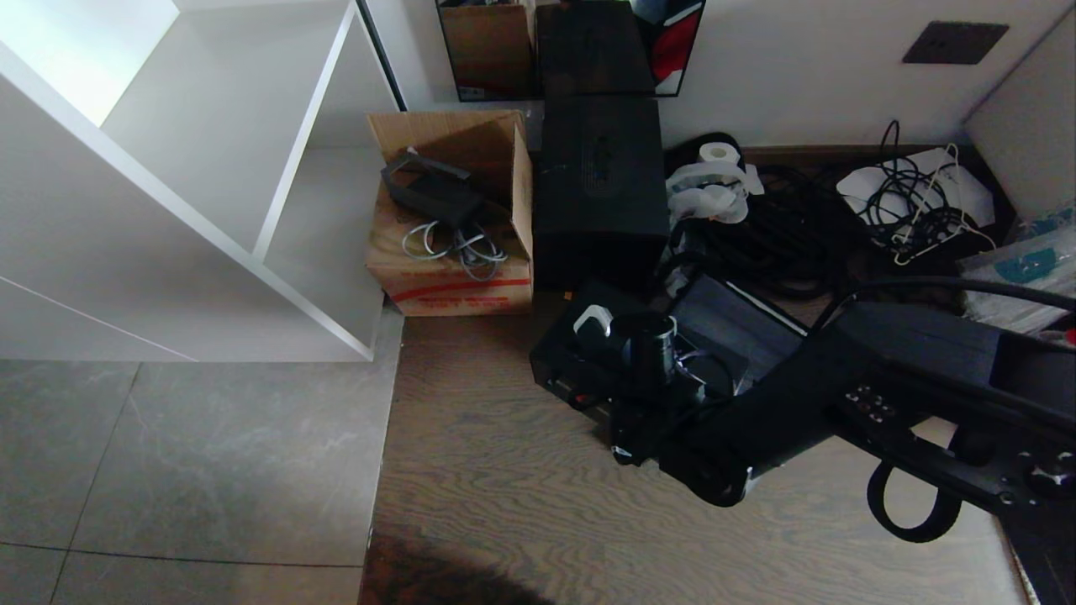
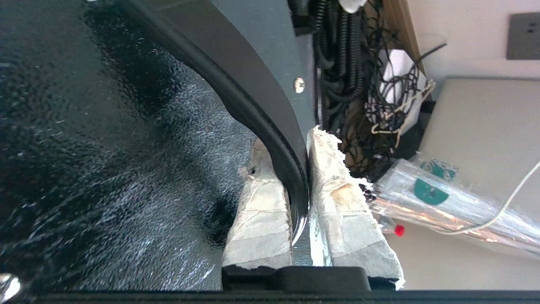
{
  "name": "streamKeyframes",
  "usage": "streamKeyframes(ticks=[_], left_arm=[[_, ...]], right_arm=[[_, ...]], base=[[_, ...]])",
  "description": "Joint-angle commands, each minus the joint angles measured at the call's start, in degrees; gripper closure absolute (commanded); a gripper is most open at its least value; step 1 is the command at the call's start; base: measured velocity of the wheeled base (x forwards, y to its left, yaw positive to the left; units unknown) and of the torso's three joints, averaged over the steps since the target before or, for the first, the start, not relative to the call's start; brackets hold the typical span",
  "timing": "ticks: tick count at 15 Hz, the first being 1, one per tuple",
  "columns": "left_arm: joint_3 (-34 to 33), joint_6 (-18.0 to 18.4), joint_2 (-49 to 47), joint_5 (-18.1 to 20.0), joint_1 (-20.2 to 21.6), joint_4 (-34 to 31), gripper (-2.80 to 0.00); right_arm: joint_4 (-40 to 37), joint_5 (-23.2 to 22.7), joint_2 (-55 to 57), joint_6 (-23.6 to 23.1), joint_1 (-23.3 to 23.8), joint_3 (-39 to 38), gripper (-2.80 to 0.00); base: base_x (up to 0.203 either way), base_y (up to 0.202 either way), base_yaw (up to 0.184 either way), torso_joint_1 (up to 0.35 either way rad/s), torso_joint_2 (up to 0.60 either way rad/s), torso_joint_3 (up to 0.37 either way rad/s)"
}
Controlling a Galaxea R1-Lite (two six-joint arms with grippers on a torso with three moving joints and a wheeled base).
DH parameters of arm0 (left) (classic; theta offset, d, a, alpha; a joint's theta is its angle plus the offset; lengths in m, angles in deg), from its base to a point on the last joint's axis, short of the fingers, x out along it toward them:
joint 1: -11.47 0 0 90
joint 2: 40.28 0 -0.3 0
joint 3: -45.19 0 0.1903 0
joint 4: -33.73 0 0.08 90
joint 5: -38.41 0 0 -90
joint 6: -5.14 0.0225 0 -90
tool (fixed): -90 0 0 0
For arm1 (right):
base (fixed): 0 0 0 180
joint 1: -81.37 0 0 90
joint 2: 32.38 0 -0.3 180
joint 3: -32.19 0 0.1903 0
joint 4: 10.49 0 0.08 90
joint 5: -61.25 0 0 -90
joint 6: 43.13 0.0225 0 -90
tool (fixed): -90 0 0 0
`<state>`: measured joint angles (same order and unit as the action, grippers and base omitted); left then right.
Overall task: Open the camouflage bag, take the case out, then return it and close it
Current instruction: Release the handle
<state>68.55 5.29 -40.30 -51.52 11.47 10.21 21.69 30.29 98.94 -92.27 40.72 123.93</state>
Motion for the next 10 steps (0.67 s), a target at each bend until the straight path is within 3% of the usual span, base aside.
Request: streamKeyframes(ticks=[1, 10], left_arm=[[0.0, 0.02, 0.02, 0.01, 0.0, -0.02, 0.0], [0.0, 0.02, 0.02, 0.01, 0.0, 0.06, 0.0]], right_arm=[[-0.47, 0.38, 1.38, -0.17, -0.75, 0.49, 0.0], [-1.26, 0.38, 5.96, 2.38, 0.37, 2.15, 0.0]], base=[[0.0, 0.0, 0.0, 0.0, 0.0, 0.0], [0.0, 0.0, 0.0, 0.0, 0.0, 0.0]])
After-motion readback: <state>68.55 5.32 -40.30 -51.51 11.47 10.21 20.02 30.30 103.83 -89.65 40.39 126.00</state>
